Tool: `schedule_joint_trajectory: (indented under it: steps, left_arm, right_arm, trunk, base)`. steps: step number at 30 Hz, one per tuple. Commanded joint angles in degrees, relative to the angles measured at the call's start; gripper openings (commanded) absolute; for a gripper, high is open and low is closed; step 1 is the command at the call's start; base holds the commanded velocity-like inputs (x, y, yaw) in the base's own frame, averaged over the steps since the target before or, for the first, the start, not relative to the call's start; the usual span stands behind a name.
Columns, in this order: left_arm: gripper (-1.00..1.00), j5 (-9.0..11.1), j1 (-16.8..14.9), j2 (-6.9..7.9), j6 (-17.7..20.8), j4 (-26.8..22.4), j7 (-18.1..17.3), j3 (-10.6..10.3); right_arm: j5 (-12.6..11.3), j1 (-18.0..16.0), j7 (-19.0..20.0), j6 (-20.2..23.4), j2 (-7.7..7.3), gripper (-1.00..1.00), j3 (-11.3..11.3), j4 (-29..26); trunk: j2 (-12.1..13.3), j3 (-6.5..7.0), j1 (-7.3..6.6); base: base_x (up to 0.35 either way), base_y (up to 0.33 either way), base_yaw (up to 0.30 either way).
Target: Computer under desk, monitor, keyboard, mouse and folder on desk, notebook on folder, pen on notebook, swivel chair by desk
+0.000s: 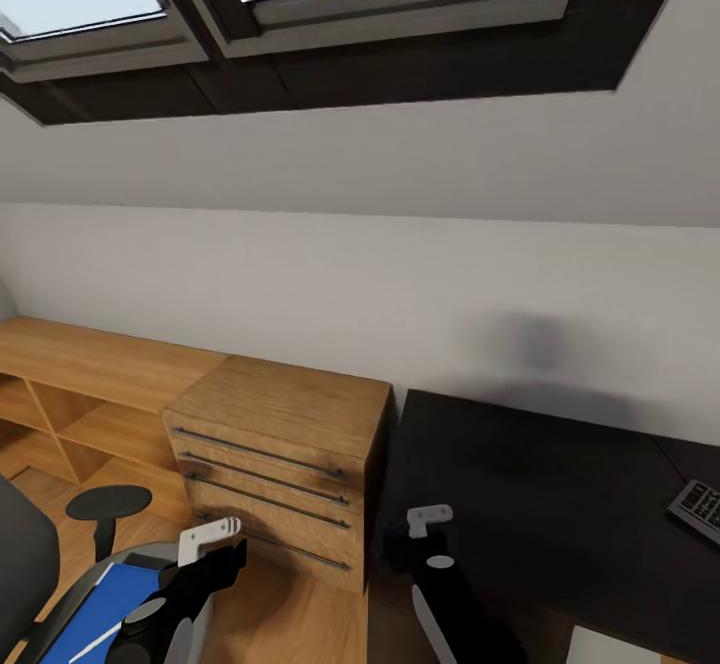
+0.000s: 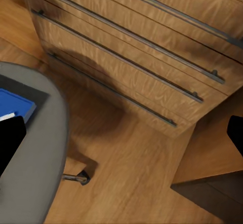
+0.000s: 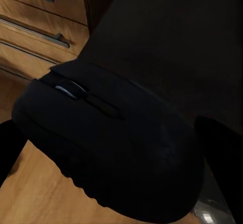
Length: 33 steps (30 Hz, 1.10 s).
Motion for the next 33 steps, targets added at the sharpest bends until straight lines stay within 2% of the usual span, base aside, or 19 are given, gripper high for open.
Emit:
schedule_joint_trajectory:
  steps: [1,7,12,16,21,31,33]
  left_arm:
    - [1.0,0.6,-0.04,-0.02,0.23,-0.05,0.41,0.02]
    - [1.0,0.58,-0.04,-0.01,0.15,0.11,0.38,0.02]
    - [1.0,0.61,-0.04,-0.04,0.35,0.04,0.33,-0.02]
    - [1.0,0.74,-0.04,-0.21,0.53,-0.92,0.24,-0.05]
    - [1.0,0.82,-0.02,-0.32,0.55,-1.57,0.23,-0.4]
    - [1.0,0.84,-0.04,-0.27,0.56,-1.77,0.38,-1.2]
    - [1.0,0.84,-0.04,-0.27,0.56,-1.78,0.45,-1.15]
  right_arm:
    - [-0.33,-0.04,-0.41,0.16,0.0,-1.0,-0.12,-0.06]
    - [-0.3,-0.58,-0.42,-1.46,0.0,-1.0,-1.81,1.4]
    - [-0.46,-3.53,-0.42,-3.42,-0.56,-1.0,-2.16,6.61]
    - [-0.6,-7.11,-0.42,-6.93,-1.55,-1.0,-2.25,13.47]
    - [-0.64,-8.88,-0.42,-8.05,-1.98,-1.0,-2.77,16.99]
    - [-0.75,-10.01,-0.54,-9.36,-2.0,-1.0,-3.86,20.01]
    - [-1.26,-10.14,-0.61,-9.24,-2.0,-1.0,-4.76,19.81]
  trunk:
    - [-0.05,-0.08,0.02]
    - [-0.05,-0.08,0.02]
    - [-0.05,-0.08,0.02]
    - [-0.05,-0.08,0.02]
    - [-0.05,-0.08,0.02]
    - [-4.07,-1.88,2.21]
    - [-4.87,-2.24,2.65]
  base:
    - [0.108,0.0,0.0]
    - [0.235,0.0,0.0]
    - [0.126,0.0,0.0]
    - [0.023,0.0,0.0]
    - [0.004,0.0,0.0]
    - [0.0,0.0,0.0]
    - [0.0,0.0,0.0]
